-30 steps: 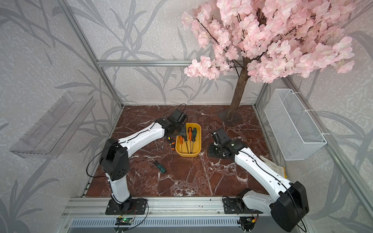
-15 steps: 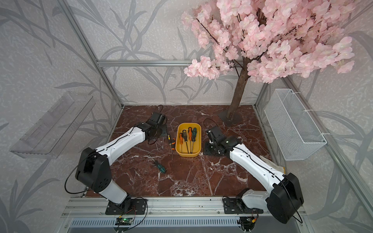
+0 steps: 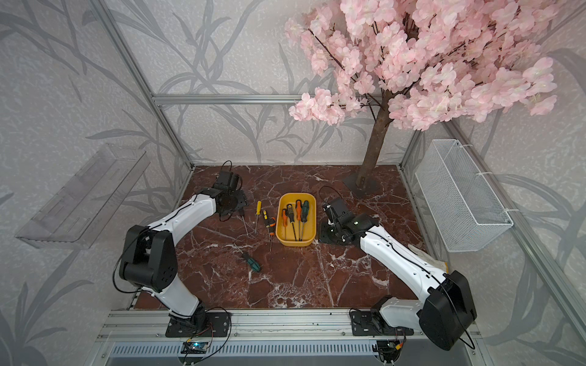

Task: Put the screwdriver on the desktop into the storage box
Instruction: Pick up the screwdriver from the center of the board.

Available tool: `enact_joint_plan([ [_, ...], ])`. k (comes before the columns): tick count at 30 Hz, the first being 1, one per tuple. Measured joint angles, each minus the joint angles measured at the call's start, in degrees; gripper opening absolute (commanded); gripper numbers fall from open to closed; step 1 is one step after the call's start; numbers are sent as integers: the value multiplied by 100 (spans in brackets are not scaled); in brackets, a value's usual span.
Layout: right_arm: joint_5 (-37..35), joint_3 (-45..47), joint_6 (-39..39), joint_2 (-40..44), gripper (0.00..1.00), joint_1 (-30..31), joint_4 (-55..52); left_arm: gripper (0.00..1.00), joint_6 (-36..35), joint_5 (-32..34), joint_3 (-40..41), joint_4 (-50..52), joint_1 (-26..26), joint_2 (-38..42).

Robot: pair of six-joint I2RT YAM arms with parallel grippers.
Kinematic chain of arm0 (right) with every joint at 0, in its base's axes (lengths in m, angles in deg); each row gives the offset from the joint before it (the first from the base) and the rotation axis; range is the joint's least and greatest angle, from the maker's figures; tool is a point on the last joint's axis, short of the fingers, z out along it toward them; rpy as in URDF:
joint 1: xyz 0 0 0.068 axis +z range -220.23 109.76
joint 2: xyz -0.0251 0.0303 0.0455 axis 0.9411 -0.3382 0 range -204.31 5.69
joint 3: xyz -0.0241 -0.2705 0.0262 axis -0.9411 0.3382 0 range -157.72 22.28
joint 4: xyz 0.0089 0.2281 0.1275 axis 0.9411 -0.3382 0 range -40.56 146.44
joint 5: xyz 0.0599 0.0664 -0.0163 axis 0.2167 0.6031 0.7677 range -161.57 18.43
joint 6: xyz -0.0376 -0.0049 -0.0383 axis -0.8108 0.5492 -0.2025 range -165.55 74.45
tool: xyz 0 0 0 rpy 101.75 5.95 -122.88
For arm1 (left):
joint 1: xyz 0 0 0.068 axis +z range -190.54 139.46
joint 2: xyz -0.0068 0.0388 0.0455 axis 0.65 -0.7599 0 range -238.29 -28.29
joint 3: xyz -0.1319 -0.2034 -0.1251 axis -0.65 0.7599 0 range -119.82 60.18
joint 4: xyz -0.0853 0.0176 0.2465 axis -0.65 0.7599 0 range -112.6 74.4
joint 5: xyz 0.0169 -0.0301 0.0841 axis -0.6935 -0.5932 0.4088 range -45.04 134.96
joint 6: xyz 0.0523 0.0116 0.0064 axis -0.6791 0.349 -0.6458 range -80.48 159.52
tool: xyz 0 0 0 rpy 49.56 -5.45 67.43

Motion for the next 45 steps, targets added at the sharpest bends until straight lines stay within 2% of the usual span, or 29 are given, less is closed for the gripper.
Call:
enact_joint_plan([
  [8, -4, 111, 74, 11, 45, 0, 4, 67, 4, -170, -492, 74, 149, -918],
  [14, -7, 122, 92, 11, 45, 0, 4, 62, -20, -170, -907, 160, 190, -1294],
  [36, -96, 125, 92, 11, 45, 0, 4, 49, -68, -164, -1064, 308, 238, -1853],
  [45, -162, 175, 92, 63, 45, 0, 2, 35, -109, -164, -1064, 304, 238, -1923],
])
